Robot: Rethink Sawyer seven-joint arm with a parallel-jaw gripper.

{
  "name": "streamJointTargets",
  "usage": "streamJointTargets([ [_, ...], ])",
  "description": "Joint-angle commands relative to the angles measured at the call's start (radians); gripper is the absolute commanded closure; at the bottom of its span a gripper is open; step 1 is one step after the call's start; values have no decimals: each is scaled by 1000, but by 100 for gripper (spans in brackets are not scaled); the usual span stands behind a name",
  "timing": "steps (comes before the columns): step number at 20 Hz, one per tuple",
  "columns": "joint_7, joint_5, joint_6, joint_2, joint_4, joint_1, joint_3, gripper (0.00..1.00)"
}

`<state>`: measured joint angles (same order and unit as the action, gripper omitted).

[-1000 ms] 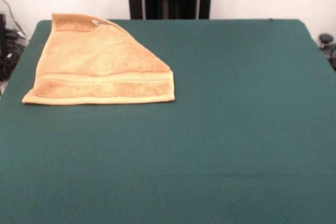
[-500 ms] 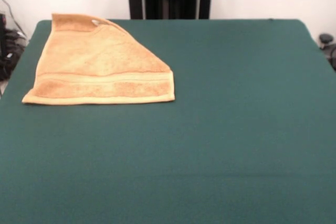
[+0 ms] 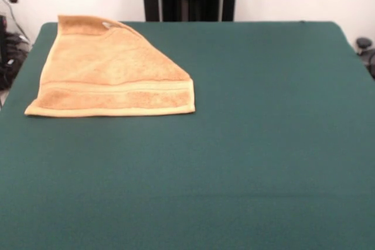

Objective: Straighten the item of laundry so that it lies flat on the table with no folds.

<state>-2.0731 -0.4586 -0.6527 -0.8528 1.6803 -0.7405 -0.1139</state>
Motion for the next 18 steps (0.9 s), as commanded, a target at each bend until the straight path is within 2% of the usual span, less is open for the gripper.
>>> streamJointTargets([
  [1, -214, 53, 58, 59, 124, 136, 16, 0],
  [6, -307, 91, 78, 91, 112, 215, 71, 0],
  [12, -366, 150, 95, 126, 96, 298, 134, 0],
  [18, -465, 213, 166, 208, 68, 406, 214, 0],
])
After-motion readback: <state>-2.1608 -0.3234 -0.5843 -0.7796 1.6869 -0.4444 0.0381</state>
